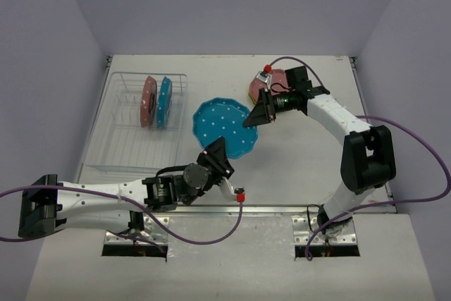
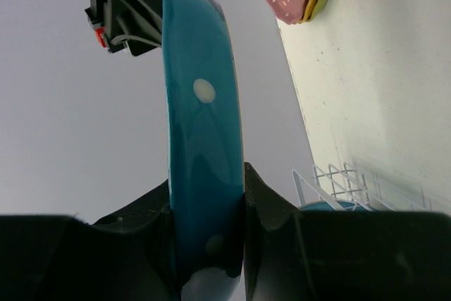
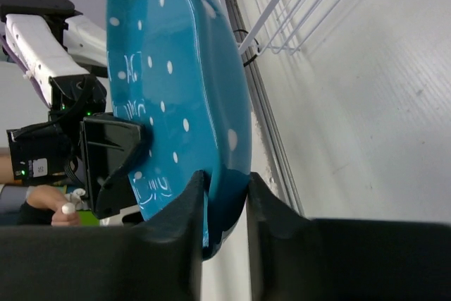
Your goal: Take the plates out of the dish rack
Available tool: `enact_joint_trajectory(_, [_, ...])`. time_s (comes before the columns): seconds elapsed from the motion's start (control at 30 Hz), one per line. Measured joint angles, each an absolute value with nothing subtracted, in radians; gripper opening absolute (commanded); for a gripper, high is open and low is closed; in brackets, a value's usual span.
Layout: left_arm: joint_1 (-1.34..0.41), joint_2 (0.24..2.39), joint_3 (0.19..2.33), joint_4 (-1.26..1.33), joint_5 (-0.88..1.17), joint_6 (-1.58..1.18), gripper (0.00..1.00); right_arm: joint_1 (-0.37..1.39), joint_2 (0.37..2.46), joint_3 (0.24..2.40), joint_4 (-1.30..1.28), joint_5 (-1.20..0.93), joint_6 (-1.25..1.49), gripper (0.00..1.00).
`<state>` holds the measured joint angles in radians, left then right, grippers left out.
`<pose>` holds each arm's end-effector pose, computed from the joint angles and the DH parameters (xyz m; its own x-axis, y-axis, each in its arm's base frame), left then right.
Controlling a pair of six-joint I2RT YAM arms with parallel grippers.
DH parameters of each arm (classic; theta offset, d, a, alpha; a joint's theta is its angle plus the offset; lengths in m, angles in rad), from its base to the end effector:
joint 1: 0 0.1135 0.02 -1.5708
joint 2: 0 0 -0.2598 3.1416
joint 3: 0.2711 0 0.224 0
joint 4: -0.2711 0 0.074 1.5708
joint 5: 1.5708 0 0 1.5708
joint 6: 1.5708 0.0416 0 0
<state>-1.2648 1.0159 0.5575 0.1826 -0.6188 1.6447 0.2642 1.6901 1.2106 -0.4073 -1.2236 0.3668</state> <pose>0.0854 -0.1901 0.2632 0.6130 0.7563 0.2286 0.0369 -0.3164 0.9479 0.3043 0.1228 0.2568 -0.9360 -0.1268 -0.3285 -0.3500 0.2344 0.9069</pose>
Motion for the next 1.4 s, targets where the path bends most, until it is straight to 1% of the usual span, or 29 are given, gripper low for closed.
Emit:
enact_joint_trajectory(0.03, [-1.265,1.016,0.558,0.182,-0.620,1.649,0.02,0.264,1.690,1.211,-0.406,-1.225,0.378,0.00])
enact_joint_trajectory(0.07, [-1.265,1.017,0.558,0.183,-0.620,1.662,0.11,0.263,1.690,1.210,-0.407,-1.222,0.388,0.00])
enact_joint_trajectory(0.1, [-1.265,1.020,0.558,0.186,-0.621,1.675,0.25,0.263,1.690,1.210,-0.408,-1.214,0.389,0.00])
enact_joint_trajectory(0.2, [-1.266,1.028,0.558,0.195,-0.638,1.675,0.60,0.262,1.691,1.210,-0.407,-1.203,0.397,0.00])
enact_joint_trajectory(0.23, [-1.266,1.029,0.558,0.207,-0.646,1.666,0.75,0.261,1.691,1.210,-0.406,-1.198,0.400,0.00])
enact_joint_trajectory(0.27, [-1.266,1.029,0.560,0.214,-0.656,1.658,0.85,0.259,1.691,1.210,-0.408,-1.193,0.404,0.00])
enact_joint_trajectory(0.37, [-1.266,1.018,0.568,0.206,-0.684,1.624,0.92,0.236,1.692,1.211,-0.413,-1.161,0.407,0.00])
enact_joint_trajectory(0.43, [-1.266,0.999,0.579,0.182,-0.703,1.586,0.93,0.204,1.697,1.211,-0.422,-1.145,0.419,0.00])
enact_joint_trajectory(0.57, [-1.264,0.990,0.686,0.065,-0.744,1.446,0.99,0.092,1.712,1.233,-0.420,-1.063,0.438,0.00])
enact_joint_trajectory(0.73, [-1.211,1.000,0.906,-0.095,-0.777,1.202,1.00,-0.055,1.766,1.303,-0.398,-0.937,0.452,0.00])
enact_joint_trajectory(0.77, [-1.190,1.008,0.950,-0.127,-0.781,1.144,1.00,-0.082,1.782,1.323,-0.394,-0.917,0.455,0.00])
enact_joint_trajectory(0.87, [-1.074,1.100,1.176,-0.293,-0.769,0.956,1.00,-0.131,1.838,1.383,-0.377,-0.861,0.464,0.00])
enact_joint_trajectory(0.97, [-0.957,1.213,1.392,-0.492,-0.680,0.709,1.00,-0.149,1.896,1.443,-0.369,-0.815,0.469,0.00])
enact_joint_trajectory(1.03, [-0.883,1.249,1.472,-0.581,-0.605,0.579,1.00,-0.151,1.932,1.478,-0.366,-0.787,0.472,0.00])
enact_joint_trajectory(1.23, [-0.692,1.254,1.501,-0.747,-0.435,0.351,1.00,-0.148,2.038,1.571,-0.364,-0.729,0.473,0.00])
enact_joint_trajectory(1.4, [-0.657,1.235,1.477,-0.805,-0.375,0.284,1.00,-0.148,2.101,1.612,-0.364,-0.692,0.476,0.00])
